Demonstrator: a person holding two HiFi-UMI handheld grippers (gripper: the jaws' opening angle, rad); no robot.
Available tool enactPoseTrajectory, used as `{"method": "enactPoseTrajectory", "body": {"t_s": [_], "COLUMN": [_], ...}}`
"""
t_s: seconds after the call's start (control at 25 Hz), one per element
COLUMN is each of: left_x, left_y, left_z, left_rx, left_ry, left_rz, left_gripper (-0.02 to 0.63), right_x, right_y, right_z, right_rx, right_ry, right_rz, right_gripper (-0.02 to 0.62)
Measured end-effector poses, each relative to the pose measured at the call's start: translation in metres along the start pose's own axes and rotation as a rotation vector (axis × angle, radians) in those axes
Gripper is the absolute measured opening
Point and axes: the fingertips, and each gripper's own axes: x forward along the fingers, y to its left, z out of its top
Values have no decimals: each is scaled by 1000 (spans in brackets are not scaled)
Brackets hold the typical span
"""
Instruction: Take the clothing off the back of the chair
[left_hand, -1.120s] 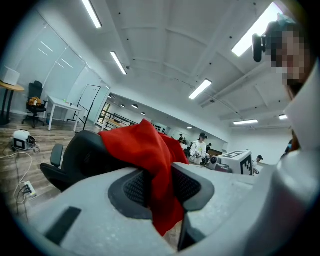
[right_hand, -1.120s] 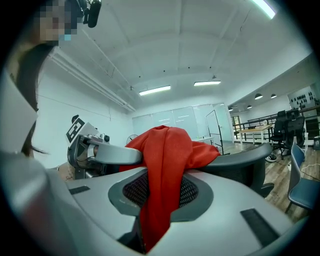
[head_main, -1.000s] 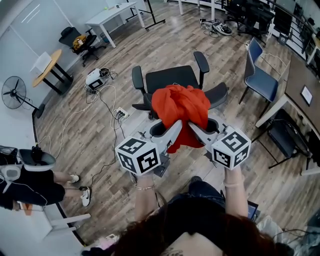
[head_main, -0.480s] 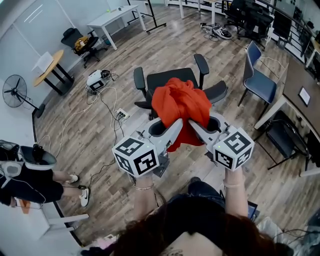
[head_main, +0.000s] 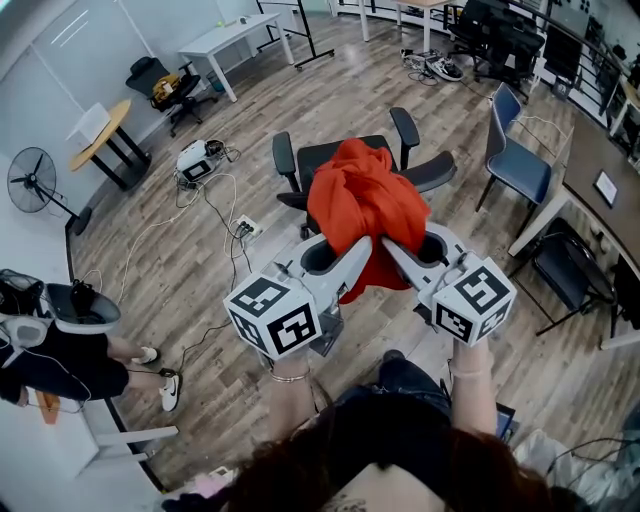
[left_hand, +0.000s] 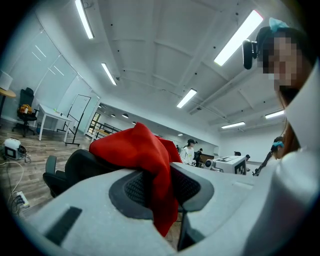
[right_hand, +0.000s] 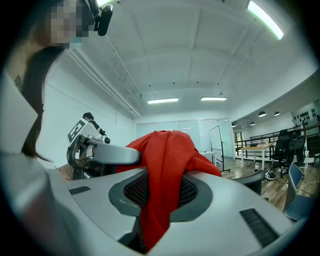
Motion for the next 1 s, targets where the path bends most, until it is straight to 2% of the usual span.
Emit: {"method": "enactPoseTrajectory", "body": {"t_s": [0.44, 1.0], "left_x": [-44, -93], "left_y": [-25, -42], "left_z": [6, -8], "left_rx": [35, 53], "left_ry": [2, 17], "left_rz": [-30, -34], "left_gripper": [103, 104], "right_x": [-10, -18], "right_y": [48, 99], "right_z": [12, 2], "right_rx": [-2, 13], "right_ry": [-19, -28], "right_rz": [-24, -27], "right_gripper": [84, 84]}}
